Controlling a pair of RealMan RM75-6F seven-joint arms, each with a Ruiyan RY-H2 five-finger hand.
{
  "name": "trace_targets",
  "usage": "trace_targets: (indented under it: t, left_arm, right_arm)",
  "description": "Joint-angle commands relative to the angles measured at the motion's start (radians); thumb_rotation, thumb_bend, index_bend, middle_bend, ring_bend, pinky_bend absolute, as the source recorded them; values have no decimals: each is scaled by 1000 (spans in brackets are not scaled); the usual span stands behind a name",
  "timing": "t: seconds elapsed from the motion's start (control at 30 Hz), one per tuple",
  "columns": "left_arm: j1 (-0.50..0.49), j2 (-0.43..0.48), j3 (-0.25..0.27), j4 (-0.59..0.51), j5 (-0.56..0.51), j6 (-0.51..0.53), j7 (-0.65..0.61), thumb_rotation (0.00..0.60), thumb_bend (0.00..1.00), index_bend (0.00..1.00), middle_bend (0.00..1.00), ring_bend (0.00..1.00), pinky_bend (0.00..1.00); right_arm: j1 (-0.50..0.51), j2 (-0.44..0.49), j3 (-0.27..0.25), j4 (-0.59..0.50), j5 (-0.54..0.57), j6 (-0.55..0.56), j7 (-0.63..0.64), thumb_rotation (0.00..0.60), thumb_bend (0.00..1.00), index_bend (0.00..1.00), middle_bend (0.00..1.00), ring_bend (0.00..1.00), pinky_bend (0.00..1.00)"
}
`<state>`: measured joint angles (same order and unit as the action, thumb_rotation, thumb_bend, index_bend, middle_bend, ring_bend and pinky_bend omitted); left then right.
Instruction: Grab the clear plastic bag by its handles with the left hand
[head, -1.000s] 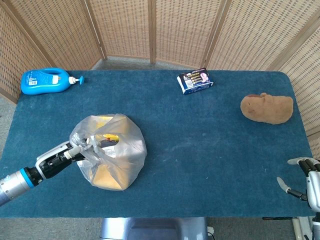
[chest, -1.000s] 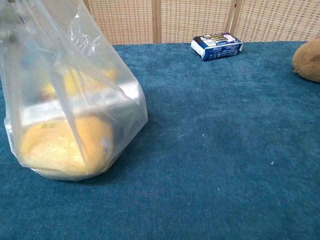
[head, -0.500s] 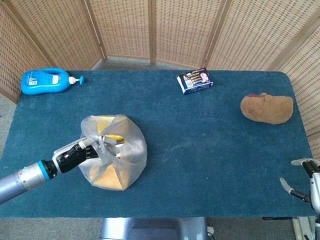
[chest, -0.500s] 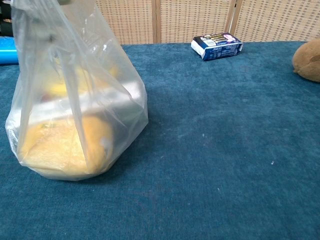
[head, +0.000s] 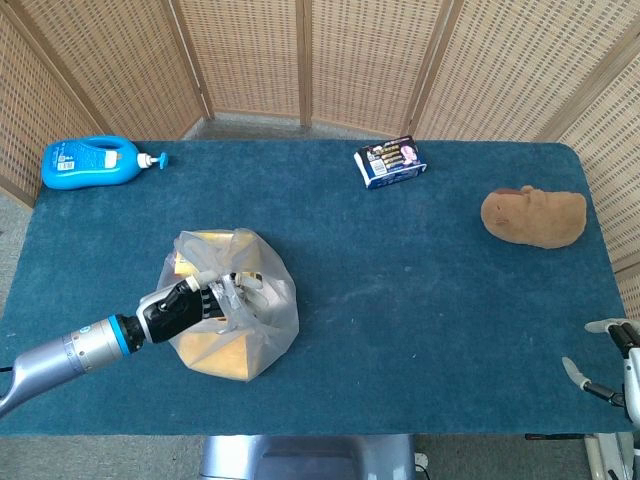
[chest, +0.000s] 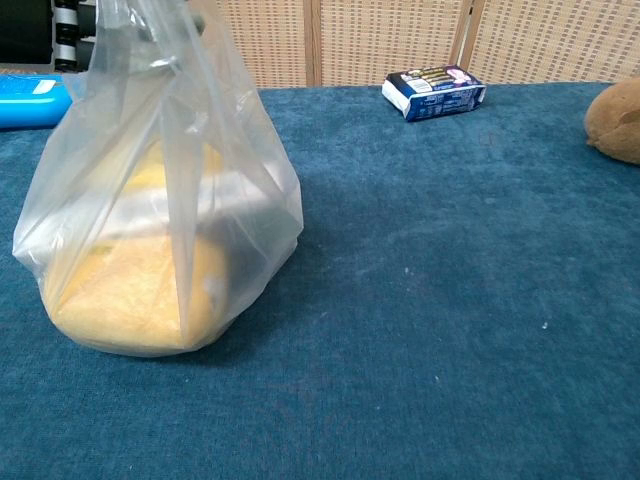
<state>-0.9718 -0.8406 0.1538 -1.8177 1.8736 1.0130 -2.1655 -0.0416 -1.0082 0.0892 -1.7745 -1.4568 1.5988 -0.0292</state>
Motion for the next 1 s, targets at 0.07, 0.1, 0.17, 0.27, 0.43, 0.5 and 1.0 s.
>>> trace_targets:
  t: [0.07,0.1,0.17,0.27,0.43,0.5,1.0]
  left_arm:
    - [-6,-28,7,28,6,37,-52,31,452,242,300,264,274]
    - [-7,-32,9,33,6,40,-59,30,451,242,300,264,274]
    - [-14,-48,13,44,2,42,-84,27,447,242,301,264,274]
    - [-26,-69,14,56,-15,33,-114,31,444,242,300,264,272]
    - [-35,-110,3,72,-51,43,-165,34,443,242,300,264,272]
    - [-39,-127,-6,76,-59,54,-186,33,443,242,300,264,272]
    - [-52,-182,-11,107,-93,106,-309,34,413,242,301,265,305]
  right_arm:
    - [-1,1,0,0,0,0,0,409,281,372,372,278,201]
    - [0,1,1,0,1,-1,-1,409,281,372,372,278,201]
    - [0,1,0,-1,0,-1,-2,407,281,372,373,278,201]
    - [0,1,1,-2,0,-1,-1,405,281,372,373,277,201]
    - [-1,0,0,0,1,-2,0,406,282,372,373,278,201]
    - [-1,0,0,-1,-1,-1,0,406,282,372,373,278,201]
    - [-7,1,-1,-1,-4,4,3,408,281,372,372,278,200]
